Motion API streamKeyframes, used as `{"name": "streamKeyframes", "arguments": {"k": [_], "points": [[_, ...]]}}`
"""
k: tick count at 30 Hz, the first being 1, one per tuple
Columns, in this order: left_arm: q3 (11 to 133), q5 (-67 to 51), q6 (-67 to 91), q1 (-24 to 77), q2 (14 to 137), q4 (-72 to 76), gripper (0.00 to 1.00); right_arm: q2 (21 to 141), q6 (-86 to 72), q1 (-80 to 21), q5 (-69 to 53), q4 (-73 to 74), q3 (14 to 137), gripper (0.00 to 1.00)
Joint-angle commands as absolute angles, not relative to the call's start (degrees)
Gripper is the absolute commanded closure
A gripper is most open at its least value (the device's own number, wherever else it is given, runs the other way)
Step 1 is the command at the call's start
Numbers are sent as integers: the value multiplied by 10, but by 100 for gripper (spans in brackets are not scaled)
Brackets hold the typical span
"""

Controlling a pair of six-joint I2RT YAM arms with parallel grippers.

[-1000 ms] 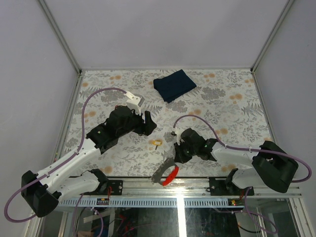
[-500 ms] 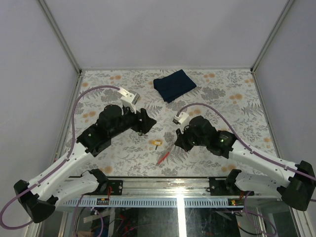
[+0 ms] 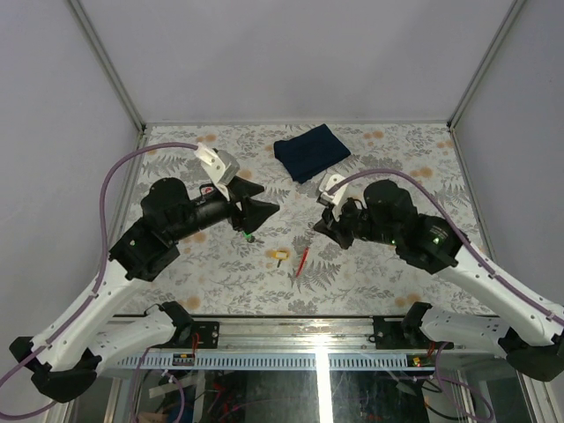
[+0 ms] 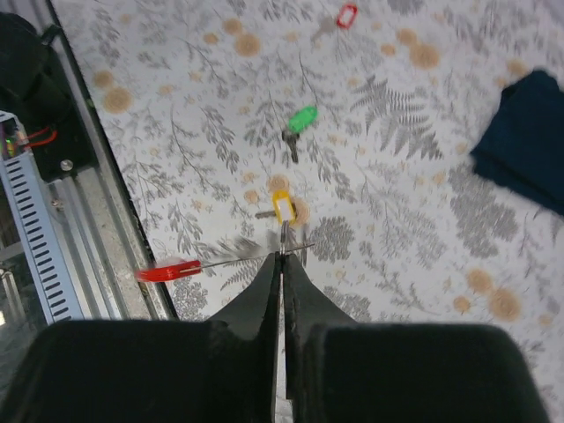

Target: Put the keys on the keyring

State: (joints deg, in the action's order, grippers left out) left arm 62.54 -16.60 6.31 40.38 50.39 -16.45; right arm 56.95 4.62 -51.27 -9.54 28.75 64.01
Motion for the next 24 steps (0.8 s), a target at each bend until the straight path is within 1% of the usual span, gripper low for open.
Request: {"name": "streamKeyframes", "arguments": {"k": [1, 10, 13, 16, 22, 24], "points": [[660, -273, 18, 401, 491, -136, 43, 583, 128, -516, -157, 334, 731, 100], [717, -395, 17, 402, 492, -149, 47, 578, 167, -517, -297, 311, 799, 100], [728, -420, 21, 402, 492, -149, 51, 579, 165, -517, -338, 290, 812, 100], [728, -434, 22, 402, 493, -149, 59, 586, 160, -516, -366, 274, 824, 100], [725, -465, 19, 402, 504, -149, 63, 600, 151, -516, -390, 246, 838, 100], [723, -476, 17, 402, 507, -147, 65, 602, 147, -516, -398, 237, 839, 100]]}}
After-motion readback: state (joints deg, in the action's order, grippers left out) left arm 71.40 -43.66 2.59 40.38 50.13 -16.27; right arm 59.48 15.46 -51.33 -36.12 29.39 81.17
